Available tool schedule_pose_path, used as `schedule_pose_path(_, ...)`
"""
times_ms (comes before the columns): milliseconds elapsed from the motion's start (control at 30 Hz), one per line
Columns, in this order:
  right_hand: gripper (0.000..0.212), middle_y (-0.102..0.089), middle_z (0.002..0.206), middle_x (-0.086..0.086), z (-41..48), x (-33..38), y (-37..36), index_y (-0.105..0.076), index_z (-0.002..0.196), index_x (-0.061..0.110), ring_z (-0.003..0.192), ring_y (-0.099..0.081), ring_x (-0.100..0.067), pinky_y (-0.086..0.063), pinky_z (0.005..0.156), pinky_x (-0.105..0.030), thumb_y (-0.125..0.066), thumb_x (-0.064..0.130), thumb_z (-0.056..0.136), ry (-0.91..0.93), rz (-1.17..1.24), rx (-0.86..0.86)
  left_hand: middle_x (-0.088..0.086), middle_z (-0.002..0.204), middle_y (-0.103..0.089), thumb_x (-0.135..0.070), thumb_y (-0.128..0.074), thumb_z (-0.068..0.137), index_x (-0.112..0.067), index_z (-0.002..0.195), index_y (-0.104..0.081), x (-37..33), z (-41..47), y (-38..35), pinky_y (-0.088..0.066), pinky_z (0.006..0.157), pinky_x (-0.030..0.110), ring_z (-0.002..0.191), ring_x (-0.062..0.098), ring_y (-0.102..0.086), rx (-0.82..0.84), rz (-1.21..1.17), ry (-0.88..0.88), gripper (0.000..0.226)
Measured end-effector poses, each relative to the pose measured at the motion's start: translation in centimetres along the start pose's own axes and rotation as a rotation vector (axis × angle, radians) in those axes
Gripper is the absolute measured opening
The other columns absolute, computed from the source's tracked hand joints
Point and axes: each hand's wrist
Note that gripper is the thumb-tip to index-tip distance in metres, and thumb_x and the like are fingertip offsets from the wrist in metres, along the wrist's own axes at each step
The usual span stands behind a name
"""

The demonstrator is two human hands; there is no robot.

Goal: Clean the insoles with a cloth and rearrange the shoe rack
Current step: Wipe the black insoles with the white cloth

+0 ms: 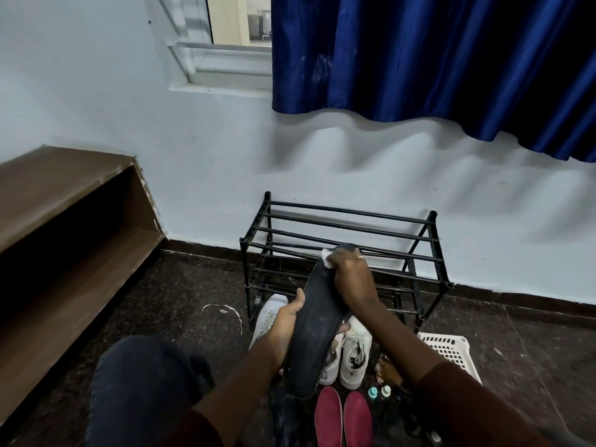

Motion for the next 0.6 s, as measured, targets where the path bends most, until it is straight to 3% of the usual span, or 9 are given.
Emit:
schedule_pose_path(100,0.024,-0.064,0.074,-0.007,-4.1,2.0,-1.8,-0.066,0.069,0.009,0.062,-0.06,-0.028,-0.047,0.081,-0.037,-0.052,-0.006,0.055,0.06,-0.013,0.004,0.014,0.081,-0.073,-0.043,-0.027,0.101,-0.005,0.11,-0.061,0.2,-0.1,0.1,-0.056,0.065,0.032,0.07,0.024,-0.071,-0.111,-0.001,-0.047,0.052)
schedule_pose_path(167,0.021,-0.061,0.072,-0.003,-7.3,3.0,-2.5,-0.062,0.066,0.012,0.062,-0.057,-0.028,-0.039,0.072,-0.03,-0.048,-0.004,0.061,0.017,0.081,0.036,0.015,0.08,-0.072,-0.044,-0.03,0.099,-0.003,0.103,-0.065,0.6,0.0,1.1,-0.056,0.067,0.029,0.069,0.023,-0.071,-0.127,-0.028,-0.053,0.054)
schedule_pose_path(267,0.02,-0.055,0.069,0.002,-12.1,4.5,-3.1,-0.057,0.064,0.015,0.062,-0.051,-0.023,-0.029,0.058,-0.025,-0.049,-0.004,0.064,-0.032,0.187,0.13,0.018,0.09,-0.072,-0.045,-0.036,0.094,-0.001,0.094,-0.07,1.7,0.6,3.0,-0.047,0.09,0.038,0.085,0.03,-0.068,-0.205,-0.09,-0.027,0.056)
schedule_pose_path(367,0.025,-0.061,0.067,0.003,-15.5,5.2,-4.7,-0.062,0.065,0.014,0.061,-0.054,-0.017,-0.031,0.057,-0.019,-0.052,-0.009,0.059,-0.15,0.296,0.174,0.017,0.121,-0.06,-0.046,-0.033,0.099,0.002,0.124,-0.056,3.5,0.5,4.7,-0.036,0.107,0.038,0.119,0.03,-0.053,-0.3,0.016,0.035,0.059)
schedule_pose_path(467,0.035,-0.071,0.074,-0.002,-17.6,5.0,-7.2,-0.073,0.074,0.01,0.065,-0.061,-0.011,-0.035,0.06,-0.004,-0.051,-0.014,0.062,-0.434,0.406,0.141,0.016,0.114,-0.06,-0.032,-0.036,0.102,-0.002,0.12,-0.056,7.4,0.5,8.2,-0.048,0.086,0.032,0.105,0.027,-0.056,-0.443,0.069,0.05,0.041)
schedule_pose_path(533,0.033,-0.071,0.082,0.001,-18.9,4.7,-9.1,-0.075,0.079,0.011,0.073,-0.061,-0.007,-0.034,0.061,0.001,-0.054,-0.013,0.072,-0.656,0.472,0.27,0.025,0.11,-0.062,-0.022,-0.042,0.099,0.006,0.119,-0.057,10.6,1.2,11.9,-0.051,0.081,0.035,0.094,0.033,-0.059,-0.586,0.096,0.024,0.038)
schedule_pose_path(600,0.035,-0.071,0.083,0.005,-20.6,4.5,-12.0,-0.074,0.072,0.024,0.078,-0.065,-0.007,-0.038,0.063,-0.001,-0.056,-0.007,0.074,-0.754,0.526,0.421,0.026,0.103,-0.06,-0.012,-0.045,0.094,0.008,0.112,-0.058,13.0,1.9,15.6,-0.048,0.078,0.036,0.087,0.032,-0.057,-0.711,0.147,-0.008,0.03)
Point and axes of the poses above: each hand's wrist, its own z-axis towards the middle knuckle, its own y-axis out of the back of the hand, x = y × z
